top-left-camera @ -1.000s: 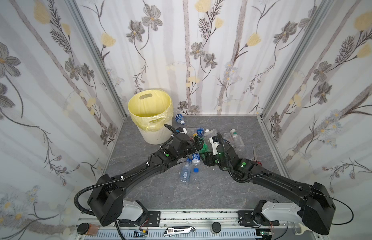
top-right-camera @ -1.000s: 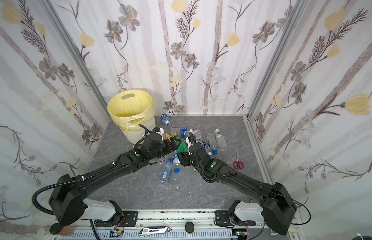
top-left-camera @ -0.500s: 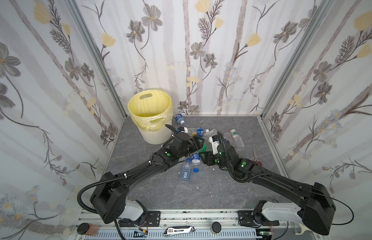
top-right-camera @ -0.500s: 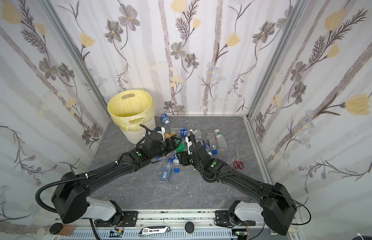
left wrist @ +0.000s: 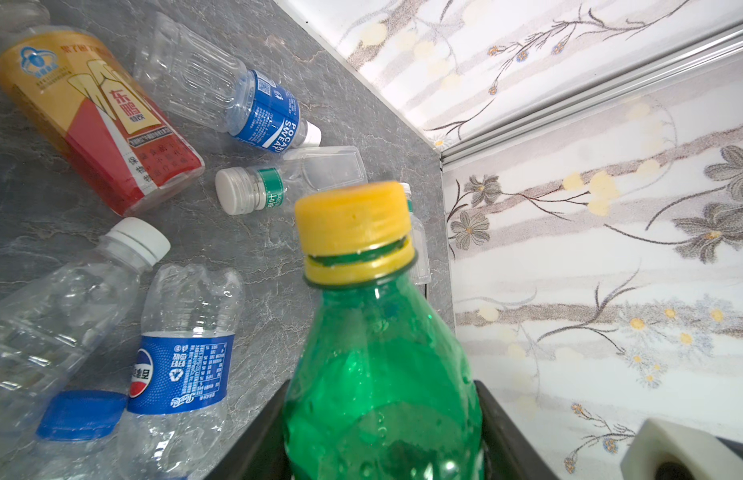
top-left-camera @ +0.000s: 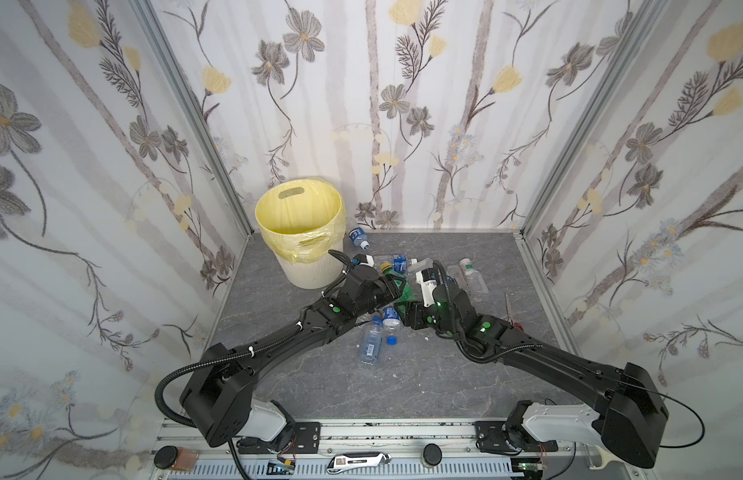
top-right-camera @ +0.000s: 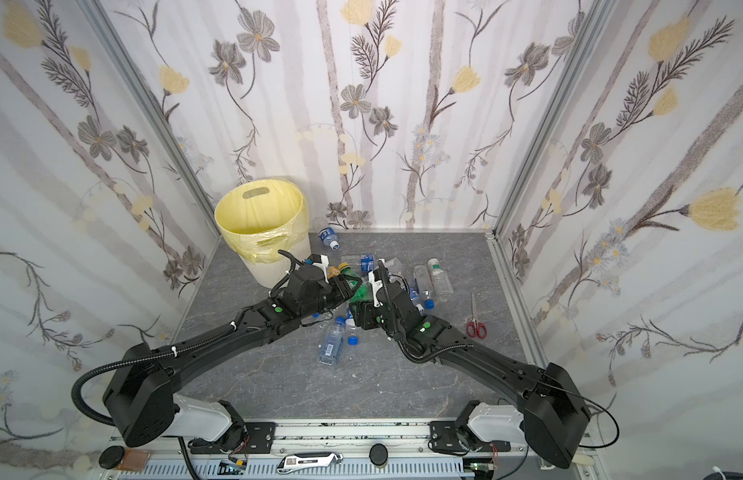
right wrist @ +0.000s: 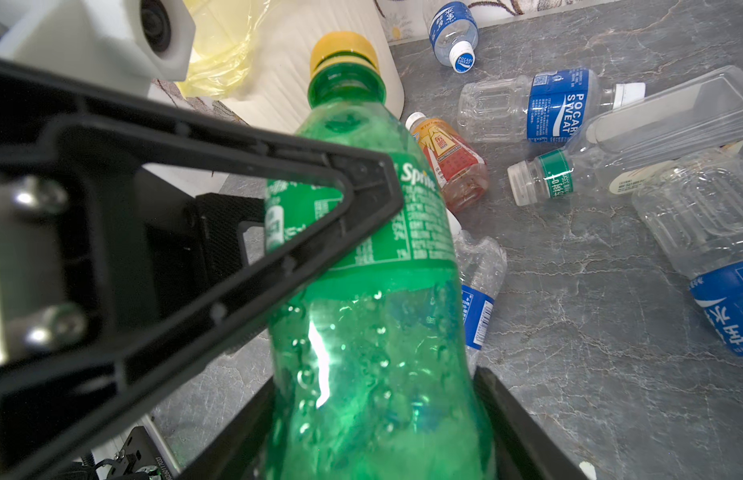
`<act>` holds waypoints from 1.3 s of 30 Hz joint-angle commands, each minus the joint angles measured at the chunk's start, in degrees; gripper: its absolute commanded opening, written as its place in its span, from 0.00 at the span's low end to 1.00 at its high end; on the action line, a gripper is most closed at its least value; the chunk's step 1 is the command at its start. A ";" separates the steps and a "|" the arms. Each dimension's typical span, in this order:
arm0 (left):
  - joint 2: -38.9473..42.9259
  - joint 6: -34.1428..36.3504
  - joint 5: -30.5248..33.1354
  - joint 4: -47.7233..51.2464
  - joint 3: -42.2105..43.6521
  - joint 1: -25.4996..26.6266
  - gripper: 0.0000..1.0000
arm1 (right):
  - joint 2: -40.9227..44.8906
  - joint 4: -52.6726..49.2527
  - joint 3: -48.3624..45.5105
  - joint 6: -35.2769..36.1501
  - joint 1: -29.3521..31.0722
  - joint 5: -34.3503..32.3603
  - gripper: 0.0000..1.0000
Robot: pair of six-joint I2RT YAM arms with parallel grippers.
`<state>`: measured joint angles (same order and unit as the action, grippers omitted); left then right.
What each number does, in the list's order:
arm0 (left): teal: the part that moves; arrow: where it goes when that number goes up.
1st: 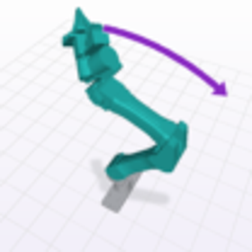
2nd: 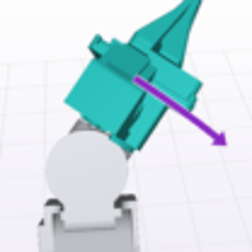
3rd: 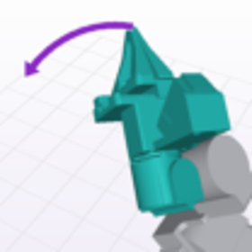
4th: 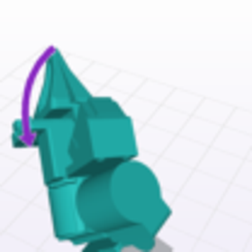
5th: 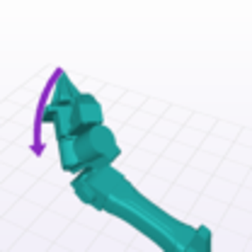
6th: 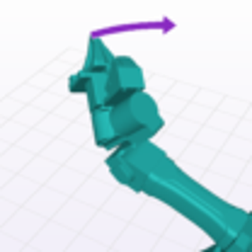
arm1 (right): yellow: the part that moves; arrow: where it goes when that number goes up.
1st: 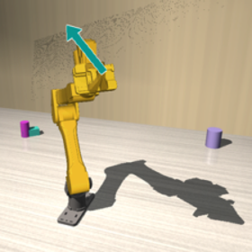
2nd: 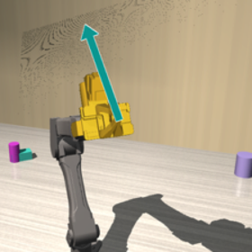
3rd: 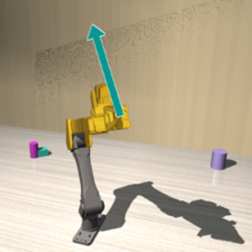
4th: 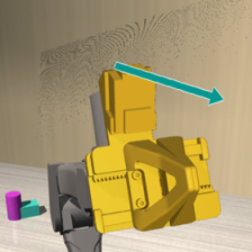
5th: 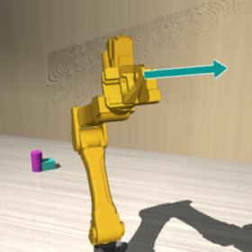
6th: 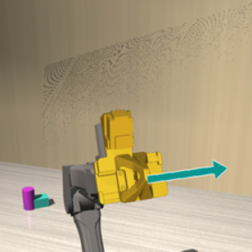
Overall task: Throw the plastic bottles in the bin
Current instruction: 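Grasp the Sprite bottle's cap end with the left gripper from the right gripper, then carry the Sprite bottle over the bin with the left gripper and release it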
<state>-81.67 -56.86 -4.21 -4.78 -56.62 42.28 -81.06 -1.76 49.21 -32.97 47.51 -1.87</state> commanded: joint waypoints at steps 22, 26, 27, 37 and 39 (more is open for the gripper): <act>9.14 0.81 0.71 0.39 -3.33 -7.50 0.49 | 4.84 -7.47 13.42 10.24 -1.81 -5.29 1.00; 11.69 1.02 1.27 2.23 -5.25 -9.73 0.48 | 3.04 -8.78 18.90 11.25 -1.55 -4.16 1.00; 12.22 1.39 1.62 2.76 -5.86 -10.42 0.48 | 2.54 -8.67 20.08 11.41 -1.38 -3.97 1.00; 15.00 1.35 3.42 6.07 -12.11 -18.80 0.48 | -6.52 -11.83 34.01 12.82 1.89 -4.25 1.00; 15.29 0.75 3.67 6.27 -13.23 -20.49 0.48 | -8.49 -12.45 37.02 13.18 2.37 -4.03 1.00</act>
<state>-66.92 -55.48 -1.69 1.39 -68.31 23.27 -87.70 -13.17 83.29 -20.88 49.52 -5.56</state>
